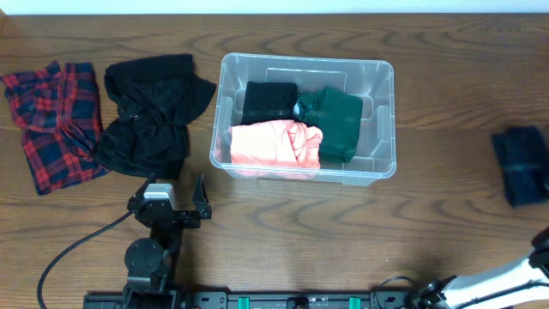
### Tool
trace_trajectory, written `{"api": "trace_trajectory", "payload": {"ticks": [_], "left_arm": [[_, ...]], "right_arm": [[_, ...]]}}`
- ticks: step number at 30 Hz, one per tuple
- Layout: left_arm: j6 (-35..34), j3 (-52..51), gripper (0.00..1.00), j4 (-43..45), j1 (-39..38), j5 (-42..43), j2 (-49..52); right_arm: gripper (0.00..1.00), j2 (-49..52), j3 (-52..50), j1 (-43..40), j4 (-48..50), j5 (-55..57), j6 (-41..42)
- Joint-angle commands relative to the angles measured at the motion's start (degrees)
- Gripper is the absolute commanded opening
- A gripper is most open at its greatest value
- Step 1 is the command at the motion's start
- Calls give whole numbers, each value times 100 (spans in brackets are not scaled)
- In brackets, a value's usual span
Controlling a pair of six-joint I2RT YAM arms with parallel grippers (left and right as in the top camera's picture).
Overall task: Pack container
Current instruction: 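Carry the teal item over the bin and lower it into the right side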
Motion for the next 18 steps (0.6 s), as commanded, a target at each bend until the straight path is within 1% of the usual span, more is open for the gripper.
{"api": "trace_trajectory", "payload": {"ticks": [1,5,8,14,18], "left_arm": [[-11,-170,98,-109,-28,-87,-31],[-11,-170,98,-109,-28,-87,-31],[-11,-170,98,-109,-28,-87,-31],[-11,-170,98,-109,-28,-87,-31],[-11,-170,98,-109,-28,-87,-31]], "right_arm": [[1,-656,151,638,-50,-678,149],[1,-1388,339,1342,-125,-857,149],[1,-2009,496,1871,-142,-1189,168],[1,-2916,866,2734,-442,-1805,168],[1,-3425,918,3434,-671,-1856,328]]}}
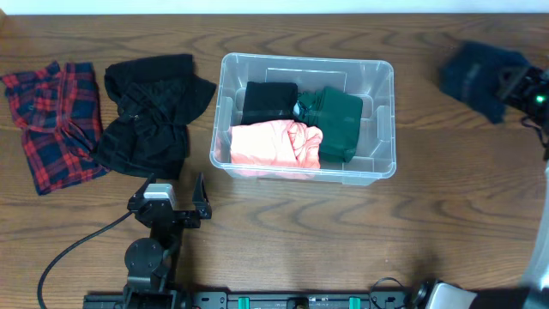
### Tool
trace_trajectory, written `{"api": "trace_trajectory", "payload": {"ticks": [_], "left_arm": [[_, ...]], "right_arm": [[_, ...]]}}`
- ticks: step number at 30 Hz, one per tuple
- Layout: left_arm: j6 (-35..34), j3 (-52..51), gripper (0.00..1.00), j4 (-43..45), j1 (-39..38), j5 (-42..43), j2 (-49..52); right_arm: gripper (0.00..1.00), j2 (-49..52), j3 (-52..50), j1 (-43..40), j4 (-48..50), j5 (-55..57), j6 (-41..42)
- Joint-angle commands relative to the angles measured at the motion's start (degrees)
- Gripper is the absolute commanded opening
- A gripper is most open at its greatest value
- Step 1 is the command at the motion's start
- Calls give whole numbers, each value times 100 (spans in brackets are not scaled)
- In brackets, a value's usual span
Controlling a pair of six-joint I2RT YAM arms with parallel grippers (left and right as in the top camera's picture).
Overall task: Pack container
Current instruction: 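Carry the teal item over the bin and lower it into the right side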
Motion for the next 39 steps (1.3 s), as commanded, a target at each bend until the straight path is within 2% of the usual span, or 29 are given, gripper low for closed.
{"api": "trace_trajectory", "payload": {"ticks": [1,7,16,21,24,28,39], "left_arm": [[-11,-170,98,-111,-28,-87,-33],[-11,-170,98,-111,-28,-87,-33],[-11,-170,98,-109,-28,-87,-33],[-11,-170,98,-109,-28,-87,-33],[-11,-170,98,-109,-28,-87,-33],[-11,-170,98,-109,-28,-87,-33],[-11,-170,98,-109,-28,-87,-33]], "right_arm": [[1,-389,101,568,-125,-326,227],[1,-776,101,1528,-391,-413,656],[1,-575,87,2949,-1119,-551,979],[1,-428,85,3563,-1495,48,1622],[1,-382,79,3746,-1674,407,1912],[1,-271,79,3847,-1762,654,1910],[1,409,79,3910,-1738,608,1884]]}}
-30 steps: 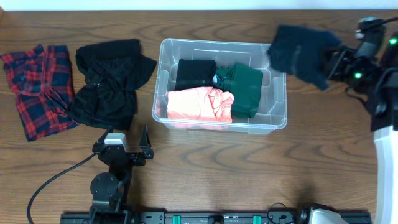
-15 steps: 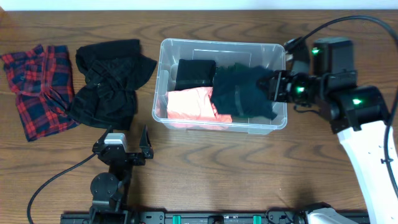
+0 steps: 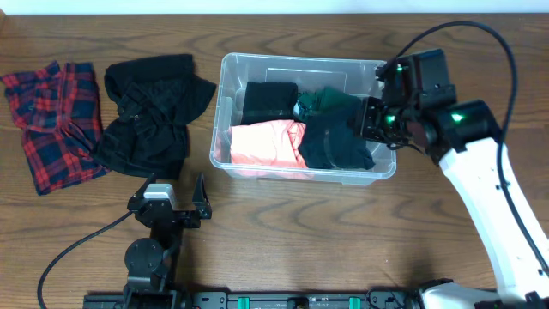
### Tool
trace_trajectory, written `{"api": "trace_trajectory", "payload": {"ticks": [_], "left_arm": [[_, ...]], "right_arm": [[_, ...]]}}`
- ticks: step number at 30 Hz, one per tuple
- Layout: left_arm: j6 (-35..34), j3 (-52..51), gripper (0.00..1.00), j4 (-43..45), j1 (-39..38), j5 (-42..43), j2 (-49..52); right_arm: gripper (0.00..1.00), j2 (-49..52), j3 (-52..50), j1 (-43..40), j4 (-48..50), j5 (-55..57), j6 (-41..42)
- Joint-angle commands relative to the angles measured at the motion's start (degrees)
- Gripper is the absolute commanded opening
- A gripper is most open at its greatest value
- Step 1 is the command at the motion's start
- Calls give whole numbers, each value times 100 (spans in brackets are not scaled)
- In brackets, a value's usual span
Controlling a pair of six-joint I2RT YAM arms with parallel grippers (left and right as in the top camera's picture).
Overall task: Pack container
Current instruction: 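Carry the teal item over the bin and lower it into the right side, then press and tuck the teal item down into the bin with the right gripper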
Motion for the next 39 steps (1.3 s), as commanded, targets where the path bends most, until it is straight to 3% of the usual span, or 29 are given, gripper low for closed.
{"api": "trace_trajectory", "payload": {"ticks": [1,3,4,7,10,13,23,24,25,27,39], "left_arm": [[-11,-170,98,-109,-28,-87,-33],[-11,-170,98,-109,-28,-87,-33],[-11,-170,98,-109,-28,-87,-33],[-11,-170,98,-109,-28,-87,-33],[-11,-170,98,-109,-28,-87,-33],[-11,-170,98,-111,-28,-87,-33],[-11,-170,98,-109,-28,-87,-33],[-11,-170,98,-109,-28,-87,-33],[-11,-170,98,-109,-28,-87,-33],[-11,-170,98,-111,-28,-87,-33],[-11,-170,98,-109,-28,-87,-33]], "right_arm": [[1,76,79,79,35,0,96],[4,83,79,79,52,52,-15],[11,83,79,79,48,125,-61],[43,83,79,79,-52,435,-238],[65,83,81,79,-122,695,-496],[68,83,85,79,-114,839,-758],[60,83,540,85,-101,1128,-1550],[53,83,562,92,-85,1158,-1602],[39,83,562,94,-74,1198,-1633],[4,142,562,96,-83,1261,-1757],[1,1523,562,345,-538,1567,-2144]]}}
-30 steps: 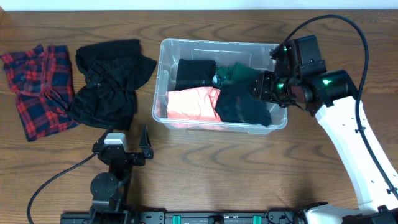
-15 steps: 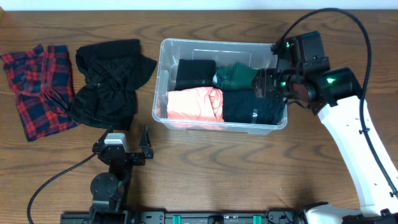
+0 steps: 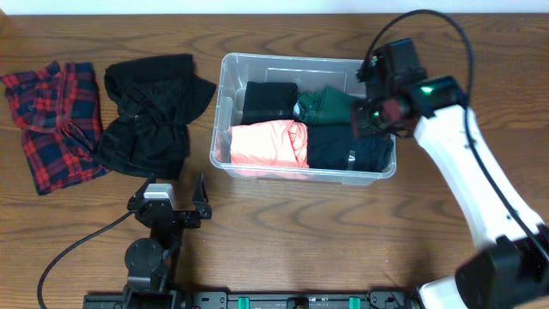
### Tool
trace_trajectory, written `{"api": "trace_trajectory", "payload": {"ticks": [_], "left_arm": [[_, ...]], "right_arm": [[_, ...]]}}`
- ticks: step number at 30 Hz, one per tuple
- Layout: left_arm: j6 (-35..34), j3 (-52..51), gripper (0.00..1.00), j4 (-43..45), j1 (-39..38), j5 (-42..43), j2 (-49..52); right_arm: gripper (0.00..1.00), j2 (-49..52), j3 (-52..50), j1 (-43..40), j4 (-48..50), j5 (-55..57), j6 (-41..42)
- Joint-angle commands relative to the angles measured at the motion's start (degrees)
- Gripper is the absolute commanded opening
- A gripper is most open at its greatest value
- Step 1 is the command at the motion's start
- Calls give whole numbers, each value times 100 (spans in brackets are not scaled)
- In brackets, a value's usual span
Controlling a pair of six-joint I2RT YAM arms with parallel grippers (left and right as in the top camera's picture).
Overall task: Pack container
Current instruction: 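Press and tuck the teal item down into the bin with the right gripper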
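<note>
A clear plastic container (image 3: 225, 94) stands mid-table. It holds a black folded garment (image 3: 268, 101), a green one (image 3: 330, 103), a pink one (image 3: 266, 144) and a navy one (image 3: 343, 148) lying flat in the front right corner. My right gripper (image 3: 367, 120) reaches down into the container's right side, at the navy garment's far edge; its fingers are hidden. My left gripper (image 3: 169, 190) rests near the front left of the table, open and empty.
A crumpled black garment (image 3: 150, 112) lies just left of the container. A red plaid garment (image 3: 51, 120) lies at the far left. The left arm's cable trails toward the front left edge.
The navy garment hung bunched from my right gripper over the container's front right. Now it lies flat in that corner, and the gripper sits lower and farther back. The left arm has not moved.
The navy garment first lay on the table at the far right. Then my right gripper held it in the air at the back right. Then it hung over the container's right side, and now it lies inside beside the pink garment.
</note>
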Motion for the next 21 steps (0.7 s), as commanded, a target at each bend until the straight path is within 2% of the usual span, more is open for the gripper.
{"api": "trace_trajectory", "payload": {"ticks": [1,13,21], "left_arm": [[-11,-170,98,-109,-28,-87,-33],[-11,-170,98,-111,-28,-87,-33],[-11,-170,98,-111,-28,-87,-33]], "right_arm": [[1,466,87,247,-136,387,-262],[1,1818,87,656,-129,1515,-264],[1,2181,81,660,63,1576,-470]]}}
